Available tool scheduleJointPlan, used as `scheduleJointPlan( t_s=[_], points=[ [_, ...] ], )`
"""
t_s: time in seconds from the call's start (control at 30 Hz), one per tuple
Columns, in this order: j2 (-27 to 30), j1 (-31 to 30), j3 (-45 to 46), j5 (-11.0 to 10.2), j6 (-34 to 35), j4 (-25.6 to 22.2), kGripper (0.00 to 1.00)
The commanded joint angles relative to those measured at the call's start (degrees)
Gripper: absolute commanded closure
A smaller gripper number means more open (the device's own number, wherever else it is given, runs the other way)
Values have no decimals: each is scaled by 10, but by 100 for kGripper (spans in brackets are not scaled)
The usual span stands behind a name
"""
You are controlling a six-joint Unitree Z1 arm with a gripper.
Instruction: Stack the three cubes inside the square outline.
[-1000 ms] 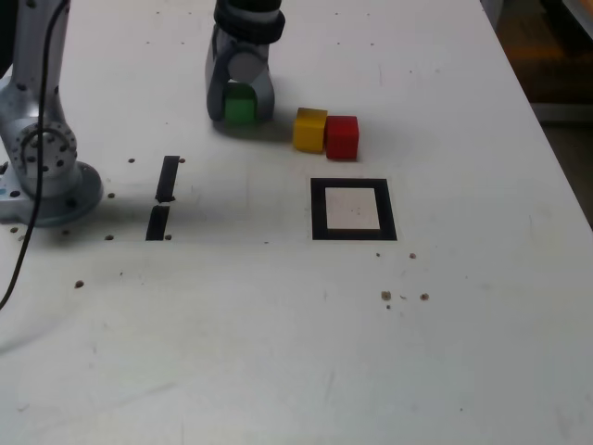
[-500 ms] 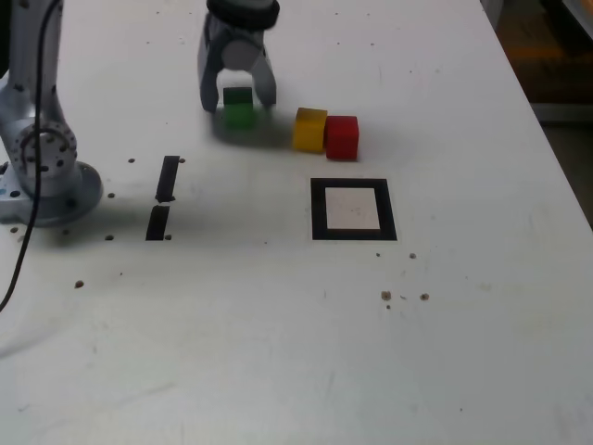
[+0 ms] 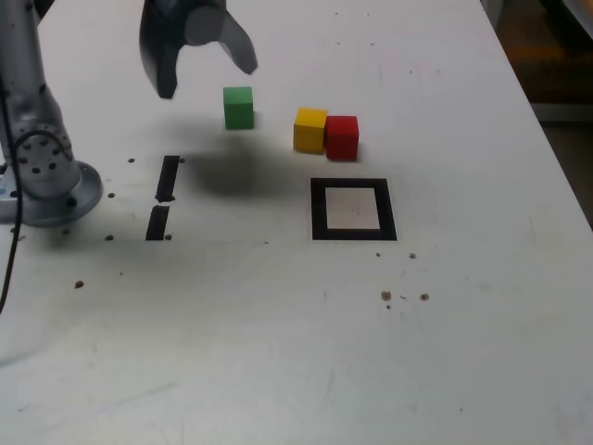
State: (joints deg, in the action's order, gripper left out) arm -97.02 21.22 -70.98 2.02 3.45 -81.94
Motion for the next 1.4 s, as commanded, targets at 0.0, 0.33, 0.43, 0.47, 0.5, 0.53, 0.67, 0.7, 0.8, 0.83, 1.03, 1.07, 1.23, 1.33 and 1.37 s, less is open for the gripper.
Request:
scheduleJointPlan(
  t_s=[0.0,0.33,0.43,0.47,0.5,0.53,0.67,0.7,0.8,0.83,1.03,1.07,1.23,1.33,1.37],
  points=[
    [3,-33,-23,33,194,10,0],
    [-9,-94,-78,50,395,32,0],
    [-16,-88,-47,56,421,65,0],
    [-18,-88,-39,59,429,77,0],
    [-21,-87,-32,62,436,88,0],
    [-23,-85,-26,65,443,98,0],
    [-27,-82,-16,72,474,117,0],
    [-29,-81,-18,73,481,119,0],
    [-46,-80,-39,70,499,122,0],
    [-56,-80,-52,70,504,121,0],
    [-143,-92,-183,75,527,94,0],
    [-156,-95,-202,75,530,91,0],
    [-192,-99,-241,70,543,82,0],
    [-193,-99,-229,69,557,84,0],
    [-192,-100,-224,71,562,85,0]
  ],
)
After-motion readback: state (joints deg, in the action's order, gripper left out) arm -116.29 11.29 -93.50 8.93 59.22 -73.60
